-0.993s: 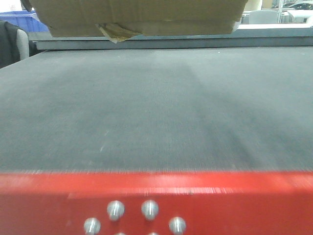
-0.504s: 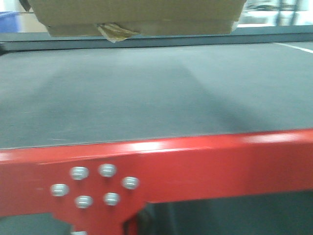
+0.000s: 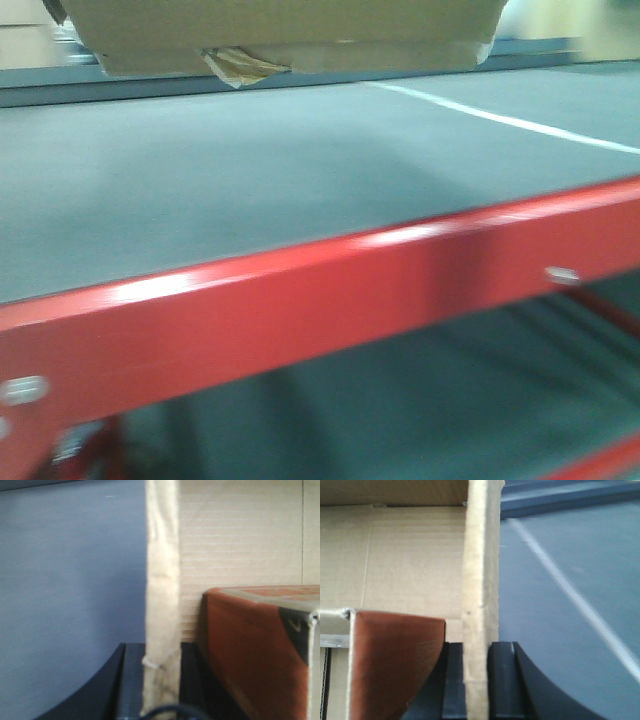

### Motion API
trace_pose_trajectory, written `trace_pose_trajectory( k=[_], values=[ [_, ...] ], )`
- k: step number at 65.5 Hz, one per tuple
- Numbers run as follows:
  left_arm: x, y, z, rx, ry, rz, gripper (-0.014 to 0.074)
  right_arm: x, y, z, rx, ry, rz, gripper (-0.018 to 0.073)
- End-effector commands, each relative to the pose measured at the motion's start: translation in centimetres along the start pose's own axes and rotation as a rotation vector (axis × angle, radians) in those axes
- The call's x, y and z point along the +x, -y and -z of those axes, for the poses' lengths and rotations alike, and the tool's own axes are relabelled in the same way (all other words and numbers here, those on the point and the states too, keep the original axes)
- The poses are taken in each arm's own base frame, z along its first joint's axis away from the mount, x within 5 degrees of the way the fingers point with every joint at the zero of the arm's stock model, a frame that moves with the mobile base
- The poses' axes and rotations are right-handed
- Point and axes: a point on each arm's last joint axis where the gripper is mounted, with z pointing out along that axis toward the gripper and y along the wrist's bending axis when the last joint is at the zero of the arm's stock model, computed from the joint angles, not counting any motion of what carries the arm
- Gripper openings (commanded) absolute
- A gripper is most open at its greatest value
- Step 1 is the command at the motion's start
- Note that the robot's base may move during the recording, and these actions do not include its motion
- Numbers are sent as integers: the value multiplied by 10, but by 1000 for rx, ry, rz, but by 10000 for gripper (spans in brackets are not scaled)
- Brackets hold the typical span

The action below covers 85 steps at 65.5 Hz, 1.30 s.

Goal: Stack two boxes on right shelf middle
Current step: 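Back the base away from the table holding the boxes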

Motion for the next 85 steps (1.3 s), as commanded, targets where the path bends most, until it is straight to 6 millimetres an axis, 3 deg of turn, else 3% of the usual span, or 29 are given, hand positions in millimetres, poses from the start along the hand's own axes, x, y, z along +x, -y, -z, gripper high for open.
trace_pose_trajectory(
  k=[1, 85],
  values=[
    [-7, -1, 3, 12, 48, 5, -111, -14, -2, 7, -44, 104, 6, -162],
    [-7, -1, 3, 11, 49, 4, -111, -14, -2, 7, -44, 104, 6, -162]
  ],
)
